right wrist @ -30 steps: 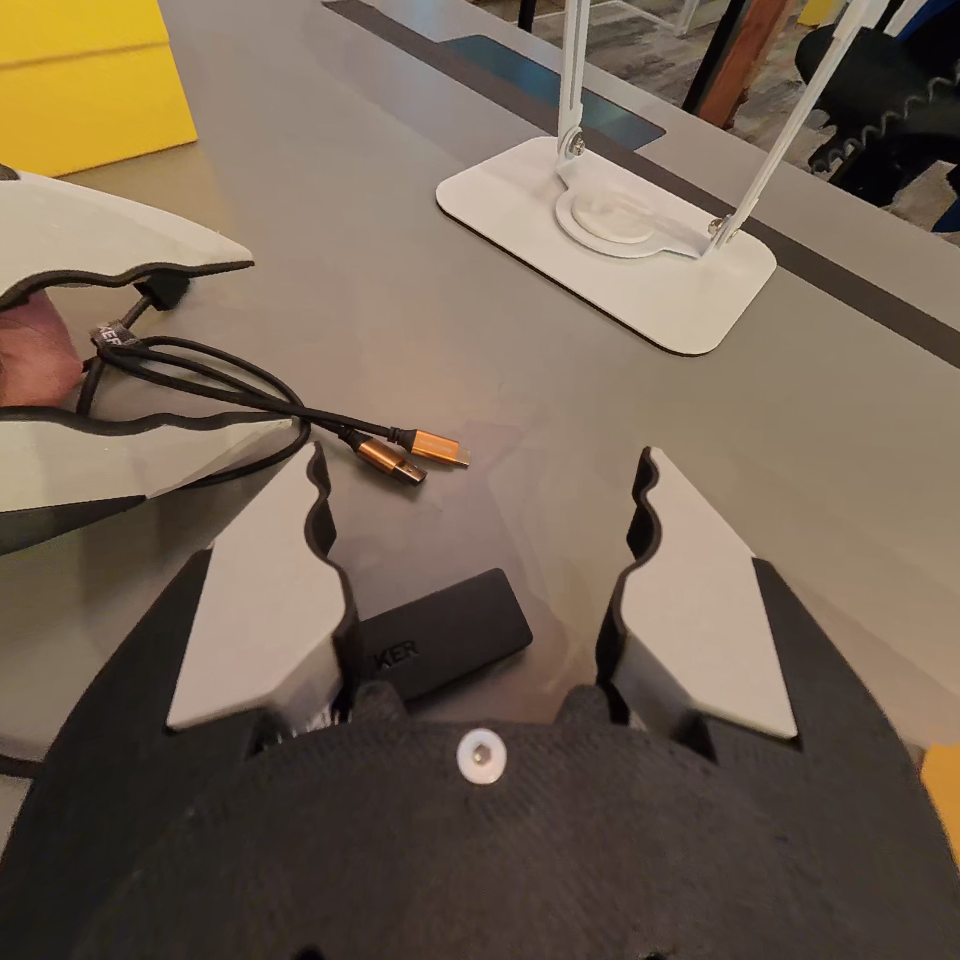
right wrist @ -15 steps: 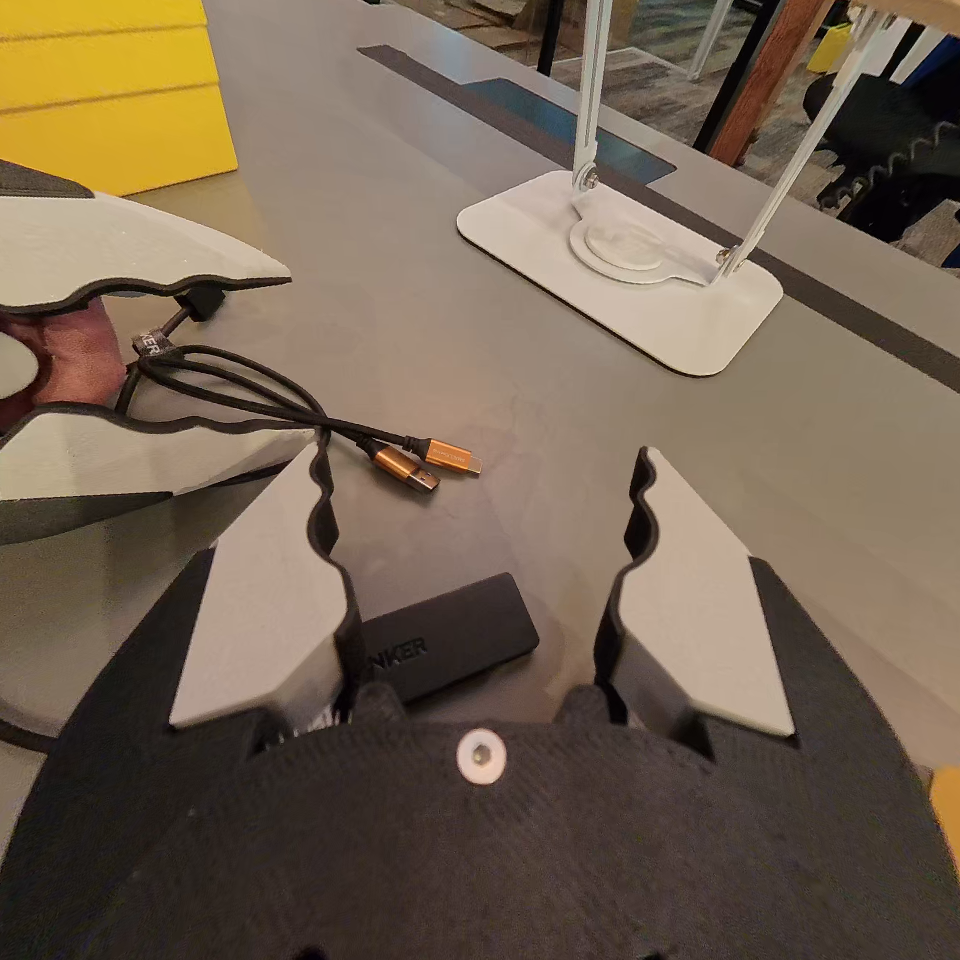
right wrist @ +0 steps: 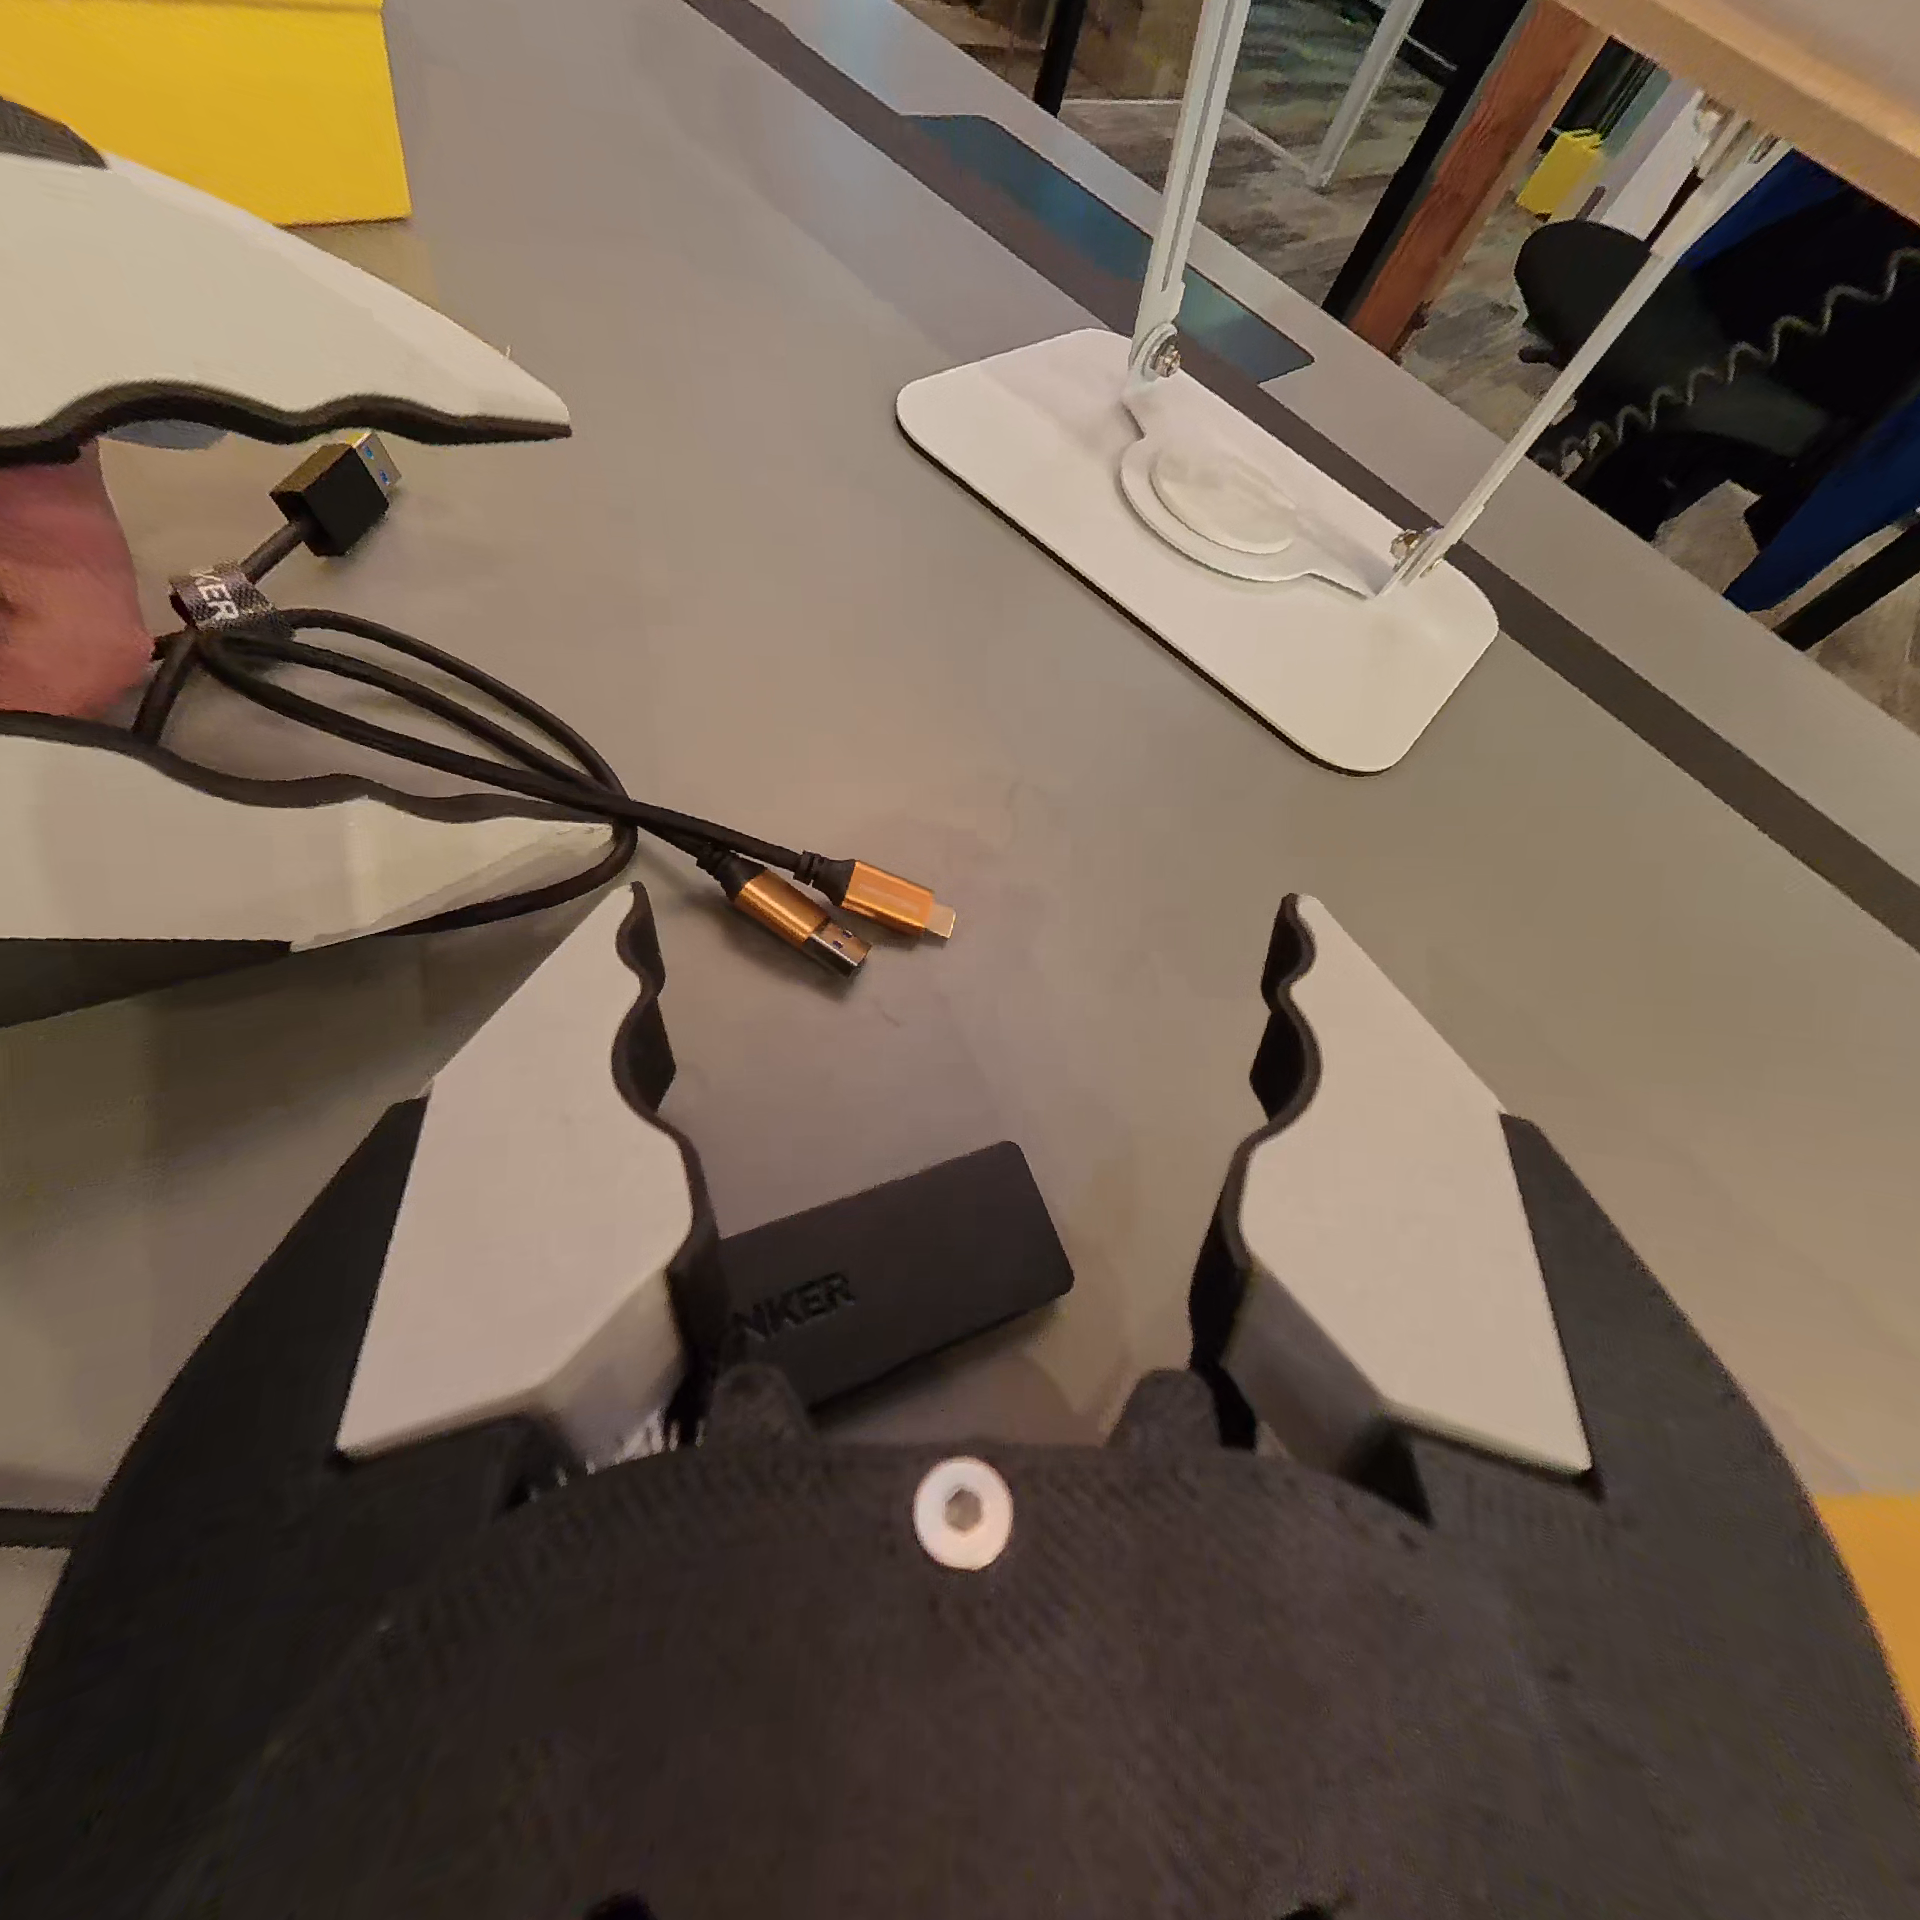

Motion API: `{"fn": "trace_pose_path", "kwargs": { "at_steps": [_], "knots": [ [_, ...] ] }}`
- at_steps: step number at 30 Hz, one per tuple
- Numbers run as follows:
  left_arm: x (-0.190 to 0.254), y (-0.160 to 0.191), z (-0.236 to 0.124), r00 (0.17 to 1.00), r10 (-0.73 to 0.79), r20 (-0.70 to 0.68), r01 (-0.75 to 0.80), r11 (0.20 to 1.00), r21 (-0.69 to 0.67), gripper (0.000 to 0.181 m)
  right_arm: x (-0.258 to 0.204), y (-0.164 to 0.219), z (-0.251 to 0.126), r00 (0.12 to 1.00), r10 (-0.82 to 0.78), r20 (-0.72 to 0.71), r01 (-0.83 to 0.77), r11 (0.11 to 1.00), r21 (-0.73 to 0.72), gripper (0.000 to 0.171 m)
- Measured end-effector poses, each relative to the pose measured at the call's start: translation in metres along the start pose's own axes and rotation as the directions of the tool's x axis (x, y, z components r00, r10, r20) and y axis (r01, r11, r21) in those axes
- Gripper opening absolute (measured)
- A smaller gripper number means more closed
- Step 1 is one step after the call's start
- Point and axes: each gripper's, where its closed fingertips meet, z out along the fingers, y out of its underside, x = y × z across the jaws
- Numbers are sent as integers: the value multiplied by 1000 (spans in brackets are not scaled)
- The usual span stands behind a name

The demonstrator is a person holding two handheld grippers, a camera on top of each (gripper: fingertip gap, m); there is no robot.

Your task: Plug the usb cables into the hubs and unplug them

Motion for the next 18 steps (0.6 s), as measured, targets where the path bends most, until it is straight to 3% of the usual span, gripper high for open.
{"fn": "trace_pose_path", "kwargs": {
  "at_steps": [9,11,13,15,18],
  "knots": [
    [0,0,0,1000,14,13,-14,1000,-2,65,-2,8,7,1000,3,23,-2,998,-62,129],
    [0,0,1,1000,13,11,-13,1000,-3,64,3,6,6,1000,18,-3,-18,998,-52,122],
    [0,0,1,1000,13,12,-13,1000,-5,64,9,-7,-6,999,34,-42,-31,998,54,116],
    [0,0,1,1000,15,12,-15,1000,-4,64,12,-20,-29,995,81,-65,-69,984,166,98],
    [0,0,1,1000,17,13,-17,1000,-5,63,9,-27,-65,988,108,-108,-82,972,220,81]
  ]
}}
